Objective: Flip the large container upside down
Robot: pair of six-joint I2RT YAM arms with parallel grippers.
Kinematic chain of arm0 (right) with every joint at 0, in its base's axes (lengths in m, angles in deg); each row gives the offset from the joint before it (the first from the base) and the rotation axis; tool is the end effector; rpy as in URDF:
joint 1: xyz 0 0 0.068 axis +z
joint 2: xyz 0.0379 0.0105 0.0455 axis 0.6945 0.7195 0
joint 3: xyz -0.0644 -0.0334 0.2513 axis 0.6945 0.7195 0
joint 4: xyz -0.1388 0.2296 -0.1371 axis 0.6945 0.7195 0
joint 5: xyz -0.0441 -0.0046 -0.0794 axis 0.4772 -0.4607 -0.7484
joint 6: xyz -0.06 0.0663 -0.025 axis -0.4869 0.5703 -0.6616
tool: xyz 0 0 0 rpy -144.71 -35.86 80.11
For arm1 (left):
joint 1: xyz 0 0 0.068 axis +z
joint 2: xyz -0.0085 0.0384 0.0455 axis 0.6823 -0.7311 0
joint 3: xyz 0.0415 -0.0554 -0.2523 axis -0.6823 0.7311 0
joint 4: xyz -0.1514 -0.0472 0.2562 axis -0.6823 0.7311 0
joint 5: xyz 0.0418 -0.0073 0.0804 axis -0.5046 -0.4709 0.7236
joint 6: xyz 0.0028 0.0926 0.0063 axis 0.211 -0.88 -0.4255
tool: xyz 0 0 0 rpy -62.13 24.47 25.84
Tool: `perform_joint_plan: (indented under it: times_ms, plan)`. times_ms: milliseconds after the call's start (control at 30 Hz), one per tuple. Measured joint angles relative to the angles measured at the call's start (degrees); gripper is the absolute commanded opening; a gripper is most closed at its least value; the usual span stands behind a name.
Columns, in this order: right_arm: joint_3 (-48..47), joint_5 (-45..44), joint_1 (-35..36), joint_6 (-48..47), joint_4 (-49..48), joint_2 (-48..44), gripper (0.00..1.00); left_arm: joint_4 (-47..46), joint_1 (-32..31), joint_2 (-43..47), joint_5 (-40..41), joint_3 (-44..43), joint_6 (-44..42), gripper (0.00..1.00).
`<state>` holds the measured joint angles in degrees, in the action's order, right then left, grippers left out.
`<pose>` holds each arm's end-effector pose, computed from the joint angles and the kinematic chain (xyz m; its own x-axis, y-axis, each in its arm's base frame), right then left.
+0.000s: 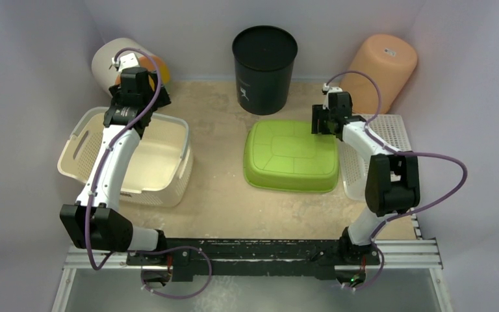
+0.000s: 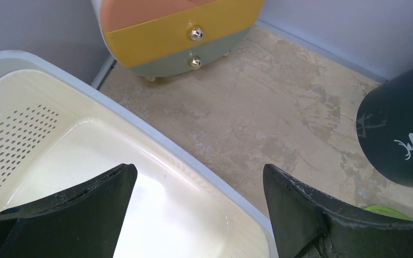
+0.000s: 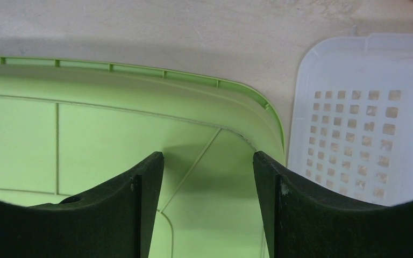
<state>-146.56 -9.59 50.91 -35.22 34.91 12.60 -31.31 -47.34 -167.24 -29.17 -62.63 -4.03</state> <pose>0.4501 0.0466 0.1725 -0.6311 0.0468 -0.7743 0.0309 0.9989 0.0352 0.3882 0.0031 0.3602 -0.3591 -0.3167 -0.8779 -0.4303 0.8909 -0.1453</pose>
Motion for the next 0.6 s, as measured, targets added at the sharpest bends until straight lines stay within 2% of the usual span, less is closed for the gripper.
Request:
perform_joint_plan:
  times_ms: [167, 333, 467, 600]
  plan:
    - [-1.4, -0.1, -0.3, -0.1, 2.4, 0.2, 0.66, 0.0, 0.0, 0.0, 0.0, 0.0, 0.0, 0.89]
    - [-6.2, -0.2, 1.3, 0.0, 10.7, 1.2, 0.66, 0.0, 0.0, 0.0, 0.0, 0.0, 0.1, 0.89]
    - [-13.8, 0.1, 6.8, 0.0, 17.5, 3.0, 0.66, 0.0, 0.0, 0.0, -0.2, 0.0, 0.2, 0.89]
    - [-21.1, 3.3, 13.4, 0.0, 19.7, 4.2, 0.66, 0.2, 0.0, -0.2, -0.7, -0.1, 1.2, 0.89]
